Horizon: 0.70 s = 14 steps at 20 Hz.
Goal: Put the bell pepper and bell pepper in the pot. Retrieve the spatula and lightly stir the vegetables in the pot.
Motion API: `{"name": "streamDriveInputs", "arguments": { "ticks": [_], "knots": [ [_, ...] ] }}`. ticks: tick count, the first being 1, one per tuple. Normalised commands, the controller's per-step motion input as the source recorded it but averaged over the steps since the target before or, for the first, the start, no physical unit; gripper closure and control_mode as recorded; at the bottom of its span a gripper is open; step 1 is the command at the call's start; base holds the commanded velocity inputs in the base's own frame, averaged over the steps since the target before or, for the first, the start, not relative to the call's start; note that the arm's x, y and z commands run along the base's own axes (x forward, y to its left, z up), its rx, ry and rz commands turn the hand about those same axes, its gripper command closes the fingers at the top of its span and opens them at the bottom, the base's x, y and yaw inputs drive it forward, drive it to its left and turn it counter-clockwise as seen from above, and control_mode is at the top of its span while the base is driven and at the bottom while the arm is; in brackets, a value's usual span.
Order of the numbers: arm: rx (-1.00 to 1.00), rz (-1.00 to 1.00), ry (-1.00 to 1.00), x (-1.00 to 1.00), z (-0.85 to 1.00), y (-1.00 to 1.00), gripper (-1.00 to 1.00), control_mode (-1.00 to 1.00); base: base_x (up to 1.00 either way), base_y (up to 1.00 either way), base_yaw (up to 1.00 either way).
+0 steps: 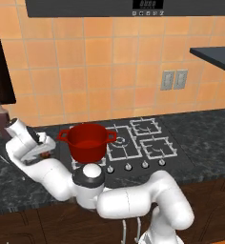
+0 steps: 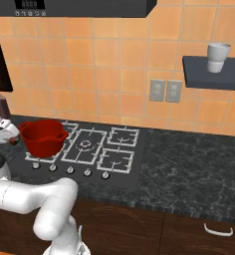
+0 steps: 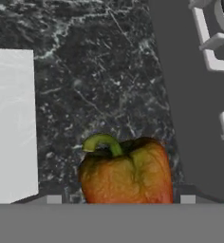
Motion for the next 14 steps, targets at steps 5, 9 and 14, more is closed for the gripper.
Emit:
{"name": "streamDriveInputs", "arguments": {
  "ticks": [5, 9, 14],
  "knots": [
    [0.00, 0.01, -0.20, -0.74, 0.06, -0.02, 1.00, -1.00, 0.00, 0.00, 0.00],
    [0.00, 0.06, -0.27, -1.00, 0.51, -0.08, 1.00, -1.00, 0.00, 0.00, 0.00],
    [0.00, 0.08, -0.22, -1.00, 0.69, -0.63, 1.00, -1.00, 0.00, 0.00, 0.00]
  ]
}}
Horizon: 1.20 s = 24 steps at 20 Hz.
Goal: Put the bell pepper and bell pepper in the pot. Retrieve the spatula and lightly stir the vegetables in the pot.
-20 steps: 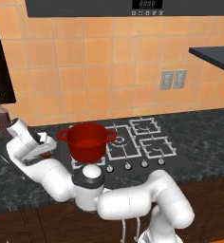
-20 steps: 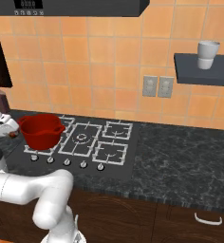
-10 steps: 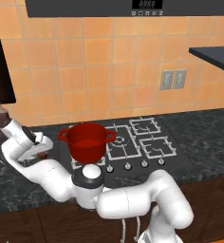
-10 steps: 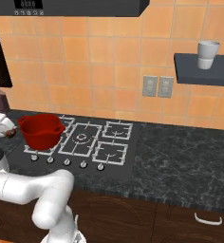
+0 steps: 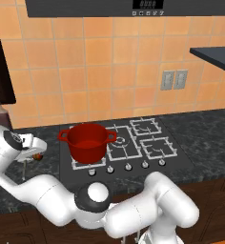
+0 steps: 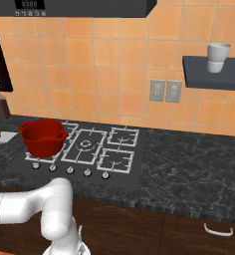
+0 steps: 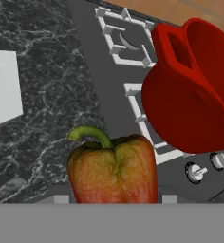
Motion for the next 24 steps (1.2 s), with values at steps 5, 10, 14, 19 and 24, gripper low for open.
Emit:
{"name": "streamDriveInputs", "arguments": {
  "ticks": [5, 10, 14, 19, 24],
  "knots": [
    [0.04, 0.06, -0.07, -0.79, 0.72, -1.00, 1.00, -1.00, 0.00, 0.00, 0.00],
    [0.15, 0.02, 0.00, -0.05, 0.85, -1.00, 1.00, -1.00, 0.00, 0.00, 0.00],
    [0.29, 0.01, 0.10, 0.47, 0.48, -1.00, 1.00, -1.00, 0.00, 0.00, 0.00],
    [0.34, 0.00, 0.30, 0.95, -0.04, -1.00, 1.00, -1.00, 0.00, 0.00, 0.00],
    [0.11, 0.00, 0.17, 0.44, -0.68, -0.42, 1.00, -1.00, 0.00, 0.00, 0.00]
  ]
}}
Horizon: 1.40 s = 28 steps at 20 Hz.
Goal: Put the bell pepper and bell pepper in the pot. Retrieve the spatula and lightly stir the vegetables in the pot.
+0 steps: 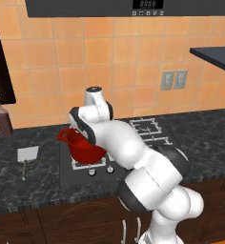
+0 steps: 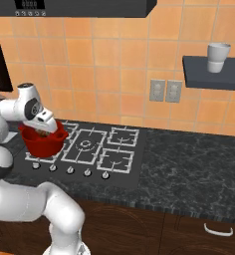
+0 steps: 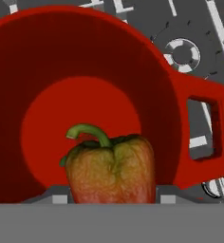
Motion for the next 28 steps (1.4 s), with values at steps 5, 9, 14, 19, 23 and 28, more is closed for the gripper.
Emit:
{"name": "streamDriveInputs", "arguments": {
  "ticks": [5, 9, 14, 19, 23, 28],
  "knots": [
    [0.00, 0.00, 0.01, 0.45, -0.42, 0.02, 1.00, -1.00, 0.00, 0.00, 0.00],
    [0.00, 0.00, 0.00, 0.36, -0.03, 0.19, 1.00, -1.00, 0.00, 0.00, 0.00],
    [0.01, 0.00, 0.00, 0.37, -0.06, 0.27, -1.00, -1.00, 0.00, 0.00, 0.00],
    [0.00, 0.00, 0.00, 0.02, -0.04, 0.01, -1.00, -1.00, 0.00, 0.00, 0.00],
    [0.00, 0.00, -0.03, -0.34, 0.20, 0.00, -1.00, -1.00, 0.00, 0.00, 0.00],
    [0.05, 0.00, -0.06, -0.78, 0.39, 0.05, -1.00, -1.00, 0.00, 0.00, 0.00]
  ]
}}
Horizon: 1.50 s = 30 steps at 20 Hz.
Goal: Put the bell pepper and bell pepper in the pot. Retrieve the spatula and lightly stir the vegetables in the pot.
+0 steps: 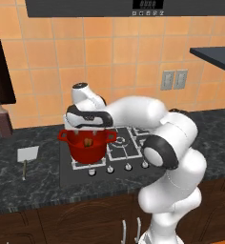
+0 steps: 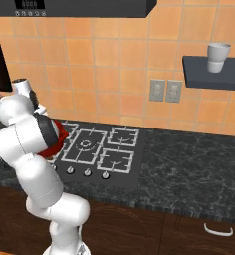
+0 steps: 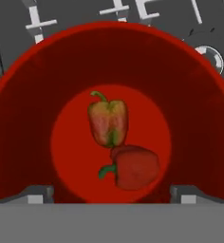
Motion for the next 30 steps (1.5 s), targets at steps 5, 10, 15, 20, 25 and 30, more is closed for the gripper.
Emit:
{"name": "streamDriveInputs", "arguments": {
  "ticks": [5, 10, 15, 20, 25, 30],
  "knots": [
    [0.17, 0.05, 0.00, -1.00, 0.27, 0.59, -1.00, -1.00, 0.00, 0.00, 0.00],
    [0.06, 0.13, -0.02, -0.94, 0.00, 0.99, -1.00, -1.00, 0.00, 0.00, 0.00],
    [0.00, 0.02, 0.00, -0.12, -0.06, 1.00, -1.00, -1.00, 0.00, 0.00, 0.00],
    [0.00, 0.00, 0.07, 0.10, -0.08, 0.79, -1.00, -1.00, 0.00, 0.00, 0.00],
    [-0.03, 0.00, 0.05, 0.00, -0.13, 0.71, -1.00, -1.00, 0.00, 0.00, 0.00],
    [-0.04, -0.05, 0.01, 0.08, -0.03, 0.31, -1.00, -1.00, 0.00, 0.00, 0.00]
  ]
}}
